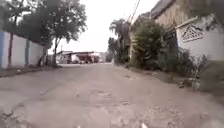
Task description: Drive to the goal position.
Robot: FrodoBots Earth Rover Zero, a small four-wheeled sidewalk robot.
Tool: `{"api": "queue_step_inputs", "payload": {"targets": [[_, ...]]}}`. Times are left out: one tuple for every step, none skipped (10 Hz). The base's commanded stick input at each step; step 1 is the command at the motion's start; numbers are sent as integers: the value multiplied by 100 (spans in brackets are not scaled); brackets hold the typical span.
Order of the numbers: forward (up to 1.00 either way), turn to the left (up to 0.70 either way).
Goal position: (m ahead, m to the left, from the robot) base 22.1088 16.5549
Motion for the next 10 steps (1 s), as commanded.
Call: {"api": "queue_step_inputs", "payload": {"targets": [[100,0],[100,0],[100,0],[100,0],[100,0],[100,0],[100,0],[100,0],[100,0],[100,0]]}}
